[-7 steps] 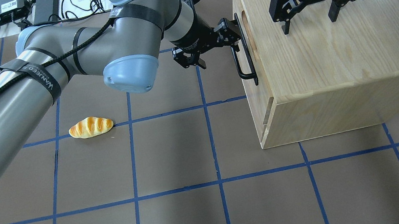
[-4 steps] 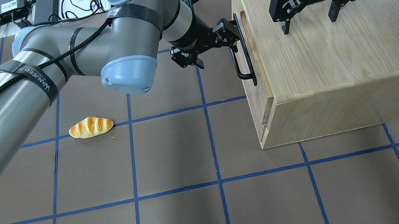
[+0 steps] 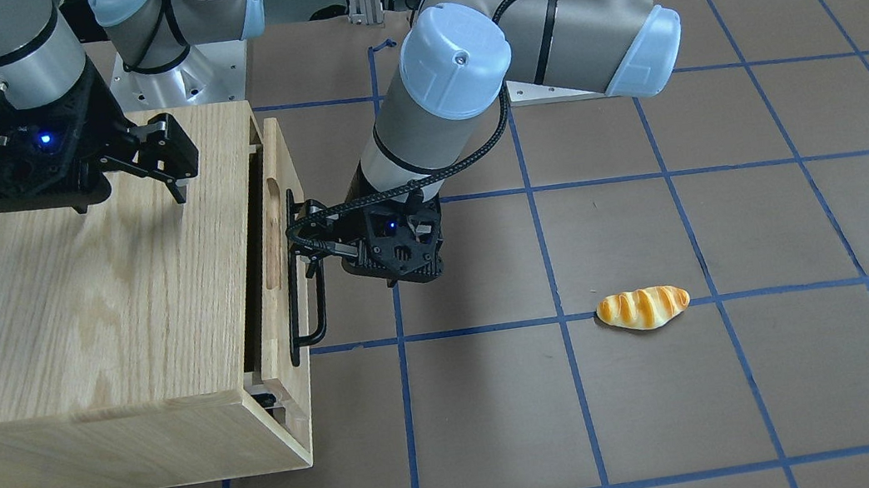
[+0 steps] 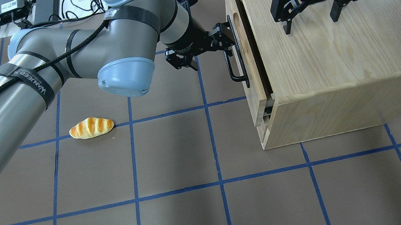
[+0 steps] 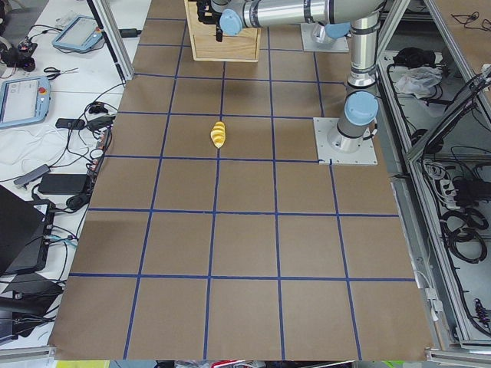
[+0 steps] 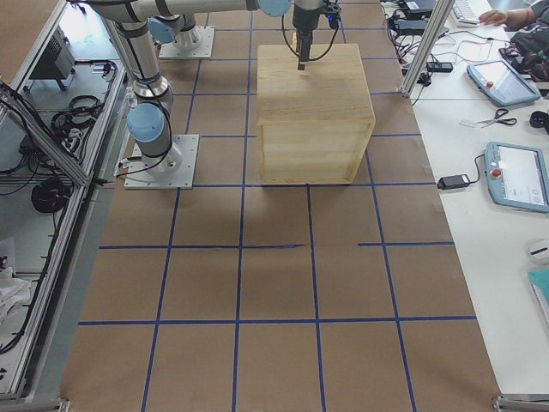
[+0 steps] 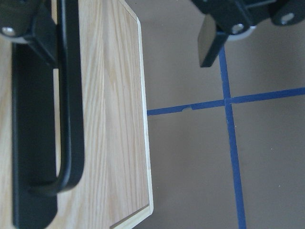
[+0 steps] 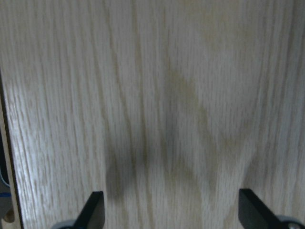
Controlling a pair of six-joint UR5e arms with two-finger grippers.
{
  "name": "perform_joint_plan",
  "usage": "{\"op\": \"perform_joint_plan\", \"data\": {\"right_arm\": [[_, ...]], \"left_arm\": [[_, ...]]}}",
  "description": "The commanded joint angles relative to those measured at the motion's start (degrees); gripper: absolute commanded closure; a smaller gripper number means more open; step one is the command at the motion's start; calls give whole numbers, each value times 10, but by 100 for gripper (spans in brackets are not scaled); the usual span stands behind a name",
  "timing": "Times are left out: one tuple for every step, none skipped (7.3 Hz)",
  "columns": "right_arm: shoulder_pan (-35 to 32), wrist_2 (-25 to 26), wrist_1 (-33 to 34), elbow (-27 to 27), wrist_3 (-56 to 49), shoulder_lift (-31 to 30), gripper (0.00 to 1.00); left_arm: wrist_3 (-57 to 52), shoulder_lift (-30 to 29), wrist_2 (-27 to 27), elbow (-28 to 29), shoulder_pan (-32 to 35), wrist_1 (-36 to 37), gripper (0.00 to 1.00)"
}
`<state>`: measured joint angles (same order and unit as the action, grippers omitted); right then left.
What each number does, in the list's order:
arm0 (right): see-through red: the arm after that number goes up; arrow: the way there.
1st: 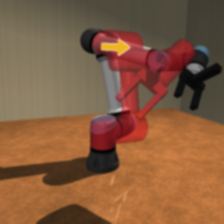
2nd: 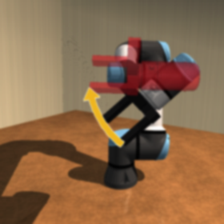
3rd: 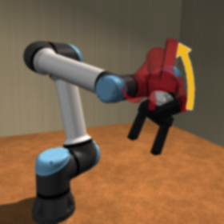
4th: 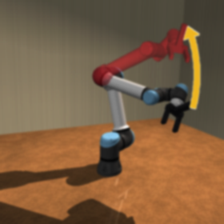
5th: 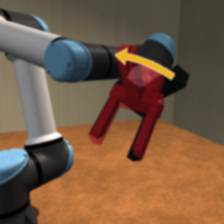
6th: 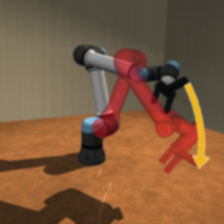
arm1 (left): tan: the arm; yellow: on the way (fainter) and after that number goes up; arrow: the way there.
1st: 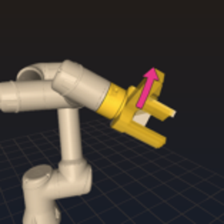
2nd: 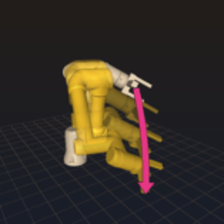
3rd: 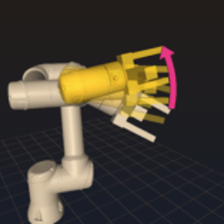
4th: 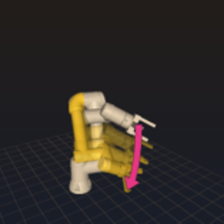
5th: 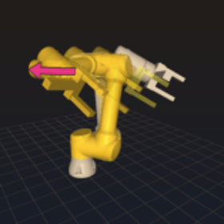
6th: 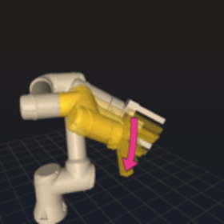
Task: Open upper drawer
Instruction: 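Pull the handle with the left gripper away from the cabinet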
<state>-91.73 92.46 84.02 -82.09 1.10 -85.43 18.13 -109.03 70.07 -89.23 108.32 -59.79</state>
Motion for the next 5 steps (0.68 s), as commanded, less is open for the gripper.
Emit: {"op": "perform_joint_plan", "data": {"right_arm": [[0,0,0,0,0,0,0],[0,0,0,0,0,0,0],[0,0,0,0,0,0,0],[0,0,0,0,0,0,0],[0,0,0,0,0,0,0]], "left_arm": [[-16,0,16,-9,-1,-11,0],[-28,2,36,-13,-5,-18,0],[-30,7,31,-4,-23,-49,0],[-30,13,29,-3,-33,-50,0],[-34,15,30,-5,-34,-54,0]]}}
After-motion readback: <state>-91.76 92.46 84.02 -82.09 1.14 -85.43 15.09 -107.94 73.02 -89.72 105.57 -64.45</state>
